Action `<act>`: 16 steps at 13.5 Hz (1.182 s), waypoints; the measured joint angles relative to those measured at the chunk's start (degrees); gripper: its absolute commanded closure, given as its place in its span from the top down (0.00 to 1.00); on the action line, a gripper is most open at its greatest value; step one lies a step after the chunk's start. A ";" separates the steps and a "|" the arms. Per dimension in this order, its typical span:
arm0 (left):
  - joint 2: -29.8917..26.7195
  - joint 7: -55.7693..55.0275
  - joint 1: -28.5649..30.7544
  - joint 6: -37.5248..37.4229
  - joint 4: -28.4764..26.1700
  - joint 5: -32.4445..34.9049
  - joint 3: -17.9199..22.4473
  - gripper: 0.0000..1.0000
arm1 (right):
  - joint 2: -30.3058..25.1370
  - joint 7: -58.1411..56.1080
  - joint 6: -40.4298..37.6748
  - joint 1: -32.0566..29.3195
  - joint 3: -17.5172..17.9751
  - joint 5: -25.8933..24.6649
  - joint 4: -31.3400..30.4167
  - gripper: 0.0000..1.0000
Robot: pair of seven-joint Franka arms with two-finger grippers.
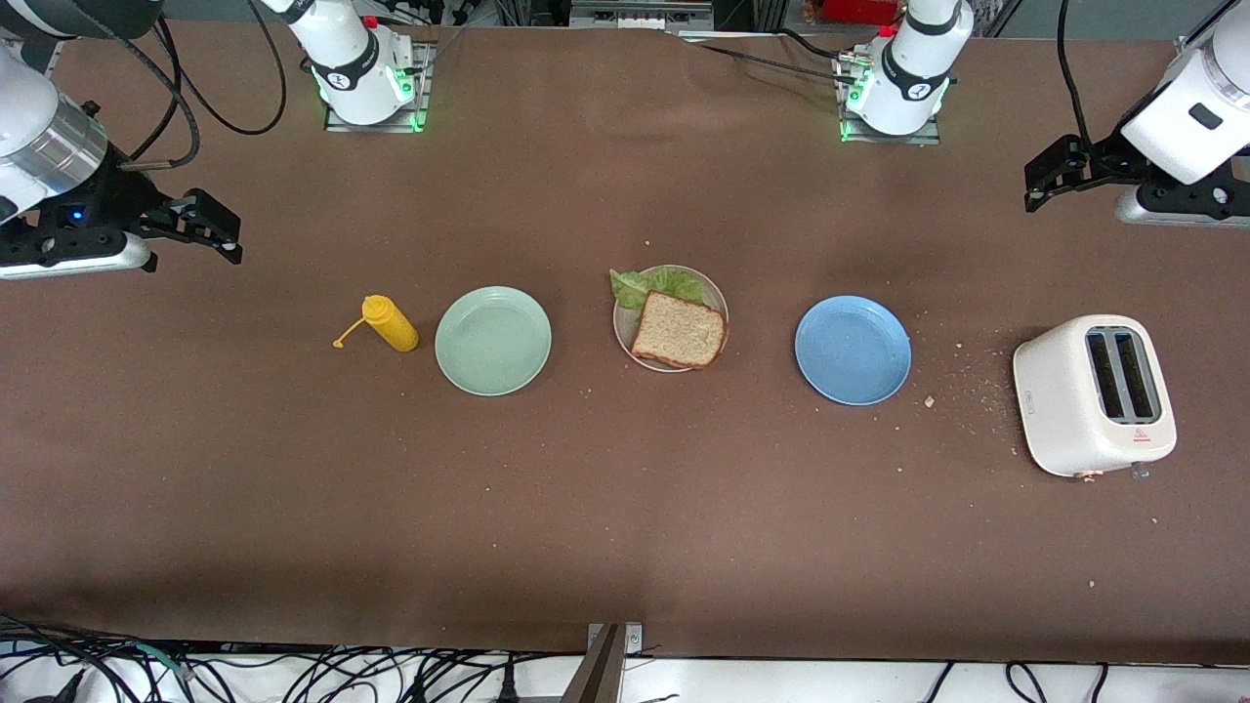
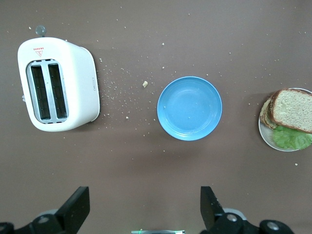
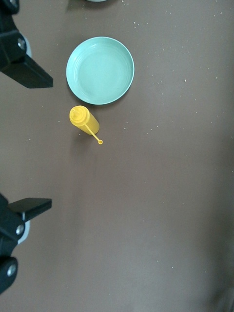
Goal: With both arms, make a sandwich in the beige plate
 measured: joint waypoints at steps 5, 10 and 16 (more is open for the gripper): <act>0.01 0.00 0.00 0.00 0.00 0.00 -0.02 1.00 | 0.01 0.00 -0.02 0.00 0.00 0.00 -0.07 1.00; 0.08 0.00 -0.06 0.00 0.03 -0.64 -0.22 1.00 | 0.10 0.00 -0.03 0.00 0.00 0.00 -0.20 1.00; 0.88 0.00 -0.03 0.00 0.64 -1.25 -0.12 1.00 | 0.14 0.00 -0.03 0.00 0.00 0.00 -0.22 1.00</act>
